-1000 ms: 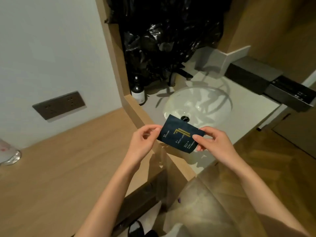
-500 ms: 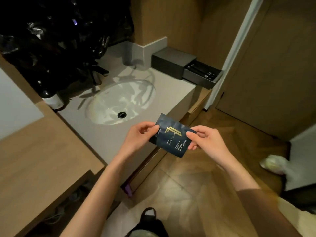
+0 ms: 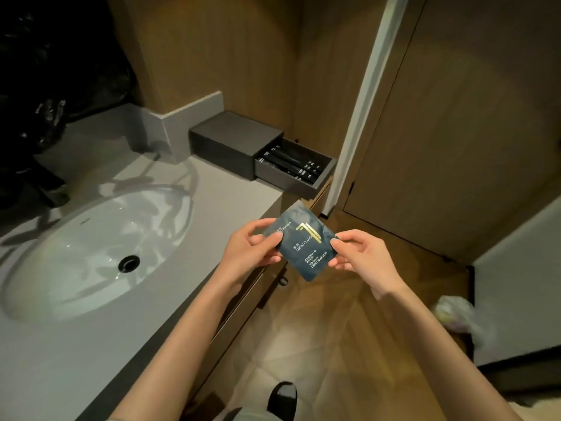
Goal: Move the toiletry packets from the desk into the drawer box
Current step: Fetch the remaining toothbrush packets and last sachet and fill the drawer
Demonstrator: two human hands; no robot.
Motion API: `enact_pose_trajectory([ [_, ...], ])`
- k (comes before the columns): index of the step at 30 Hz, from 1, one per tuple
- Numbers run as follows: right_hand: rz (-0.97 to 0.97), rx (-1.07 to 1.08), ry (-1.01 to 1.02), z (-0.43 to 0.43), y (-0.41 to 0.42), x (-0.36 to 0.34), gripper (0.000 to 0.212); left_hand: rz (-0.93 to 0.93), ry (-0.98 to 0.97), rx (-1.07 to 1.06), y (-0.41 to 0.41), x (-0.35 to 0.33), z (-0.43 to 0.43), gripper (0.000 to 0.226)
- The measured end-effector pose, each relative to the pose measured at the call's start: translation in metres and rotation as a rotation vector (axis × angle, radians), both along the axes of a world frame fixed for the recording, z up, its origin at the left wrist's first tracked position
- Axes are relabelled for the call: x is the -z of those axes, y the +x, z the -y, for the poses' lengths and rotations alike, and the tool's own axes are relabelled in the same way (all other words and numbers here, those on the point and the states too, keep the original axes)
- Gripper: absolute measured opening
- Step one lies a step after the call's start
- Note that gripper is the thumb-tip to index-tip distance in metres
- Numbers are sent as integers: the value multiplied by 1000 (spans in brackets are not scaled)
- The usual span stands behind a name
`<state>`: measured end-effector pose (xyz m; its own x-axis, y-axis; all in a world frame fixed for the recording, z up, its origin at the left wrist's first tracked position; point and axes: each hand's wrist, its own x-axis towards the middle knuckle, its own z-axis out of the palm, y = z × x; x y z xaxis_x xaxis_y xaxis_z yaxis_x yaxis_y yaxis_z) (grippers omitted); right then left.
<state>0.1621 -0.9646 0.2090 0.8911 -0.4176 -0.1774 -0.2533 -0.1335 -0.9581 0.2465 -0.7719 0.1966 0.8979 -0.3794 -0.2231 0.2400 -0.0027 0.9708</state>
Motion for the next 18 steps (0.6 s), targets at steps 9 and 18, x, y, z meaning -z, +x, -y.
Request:
enact_pose_trajectory([
  [9, -17, -54, 80, 93, 103, -3, 8, -87, 2, -22, 86, -3, 104, 14],
  [18, 185, -285, -341, 175, 227, 21, 11, -47, 71, -338, 175, 22, 164, 26],
])
